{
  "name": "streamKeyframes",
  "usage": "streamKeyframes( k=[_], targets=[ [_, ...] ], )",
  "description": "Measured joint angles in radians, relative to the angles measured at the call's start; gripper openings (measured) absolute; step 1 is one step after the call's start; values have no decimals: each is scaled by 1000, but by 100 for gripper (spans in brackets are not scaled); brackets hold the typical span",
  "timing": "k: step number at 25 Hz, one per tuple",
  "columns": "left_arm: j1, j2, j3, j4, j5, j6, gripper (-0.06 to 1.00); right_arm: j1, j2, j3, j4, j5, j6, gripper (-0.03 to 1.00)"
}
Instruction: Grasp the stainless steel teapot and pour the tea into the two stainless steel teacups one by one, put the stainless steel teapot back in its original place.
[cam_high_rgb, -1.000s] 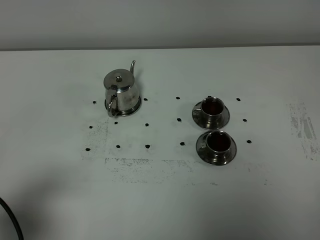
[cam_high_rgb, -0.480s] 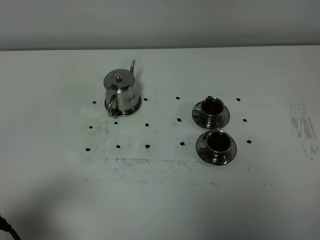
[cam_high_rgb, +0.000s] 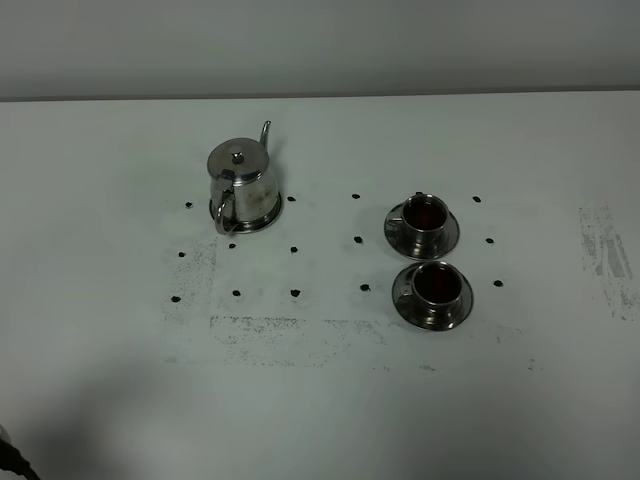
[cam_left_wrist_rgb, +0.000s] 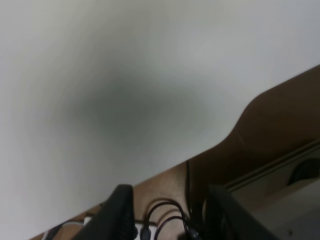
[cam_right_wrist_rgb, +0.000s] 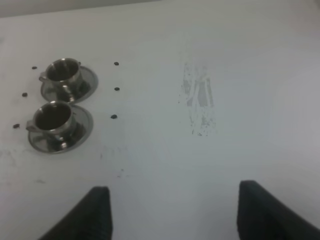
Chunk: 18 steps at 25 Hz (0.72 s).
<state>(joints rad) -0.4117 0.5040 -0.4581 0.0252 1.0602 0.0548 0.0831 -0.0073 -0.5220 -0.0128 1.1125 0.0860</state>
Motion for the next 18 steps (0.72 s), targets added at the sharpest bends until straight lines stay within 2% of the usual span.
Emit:
streamKeyframes(
  k=[5,7,13,18],
  targets=[
    [13,0,0,4,0,3,34,0,0,0,0,0,0,52],
    [58,-8,0,14,-4,3,33,0,0,0,0,0,0,52],
    [272,-169,0,56,-17,-12,31,0,0,0,0,0,0,52],
    [323,-365,0,24,-11,-63,31,0,0,0,0,0,0,52]
  ],
)
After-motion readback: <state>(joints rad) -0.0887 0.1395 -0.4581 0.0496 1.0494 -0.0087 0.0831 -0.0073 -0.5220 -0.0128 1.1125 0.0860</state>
